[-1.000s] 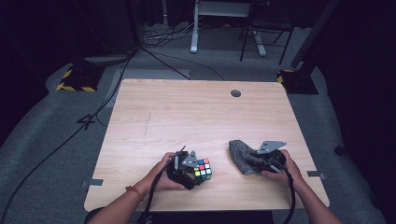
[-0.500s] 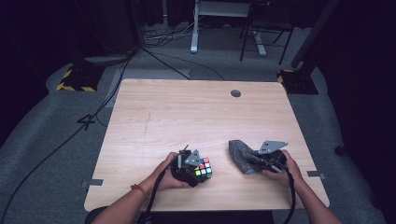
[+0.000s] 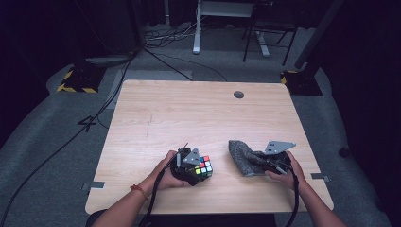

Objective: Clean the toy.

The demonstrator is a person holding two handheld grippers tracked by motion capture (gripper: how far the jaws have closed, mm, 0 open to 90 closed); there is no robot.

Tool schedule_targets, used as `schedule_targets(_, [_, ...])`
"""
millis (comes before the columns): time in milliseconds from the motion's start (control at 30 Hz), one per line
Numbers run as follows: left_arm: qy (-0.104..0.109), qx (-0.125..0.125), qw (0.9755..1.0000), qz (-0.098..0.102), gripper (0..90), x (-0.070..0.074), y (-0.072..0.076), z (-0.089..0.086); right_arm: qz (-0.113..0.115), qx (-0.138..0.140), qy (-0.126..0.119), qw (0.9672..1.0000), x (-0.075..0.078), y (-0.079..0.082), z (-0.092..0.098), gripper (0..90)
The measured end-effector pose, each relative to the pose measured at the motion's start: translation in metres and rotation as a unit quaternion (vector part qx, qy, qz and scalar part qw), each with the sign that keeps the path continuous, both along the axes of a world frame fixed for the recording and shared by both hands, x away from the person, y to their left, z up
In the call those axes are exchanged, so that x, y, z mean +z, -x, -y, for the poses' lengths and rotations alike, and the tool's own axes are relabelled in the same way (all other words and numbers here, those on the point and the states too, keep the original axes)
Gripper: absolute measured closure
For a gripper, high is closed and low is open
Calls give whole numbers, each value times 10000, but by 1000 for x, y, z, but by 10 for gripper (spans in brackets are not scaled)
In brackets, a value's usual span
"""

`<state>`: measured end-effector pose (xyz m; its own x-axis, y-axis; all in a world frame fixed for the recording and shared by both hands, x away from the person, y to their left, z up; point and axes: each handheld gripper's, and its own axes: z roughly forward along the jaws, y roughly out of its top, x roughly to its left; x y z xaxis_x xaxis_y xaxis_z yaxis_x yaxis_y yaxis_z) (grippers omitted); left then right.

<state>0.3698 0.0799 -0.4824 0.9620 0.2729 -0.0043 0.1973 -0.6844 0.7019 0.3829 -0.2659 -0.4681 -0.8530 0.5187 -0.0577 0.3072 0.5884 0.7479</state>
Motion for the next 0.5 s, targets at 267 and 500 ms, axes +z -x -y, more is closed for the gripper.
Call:
schedule_targets(267, [55,47,9999,147,337,9,-2,-5,35,246,-217,9995,8,7,-13,778])
schedule_targets(500, [75,-21,9997,236,337,15,-3,-2,75,430,-352,9984,12,12,-23,778])
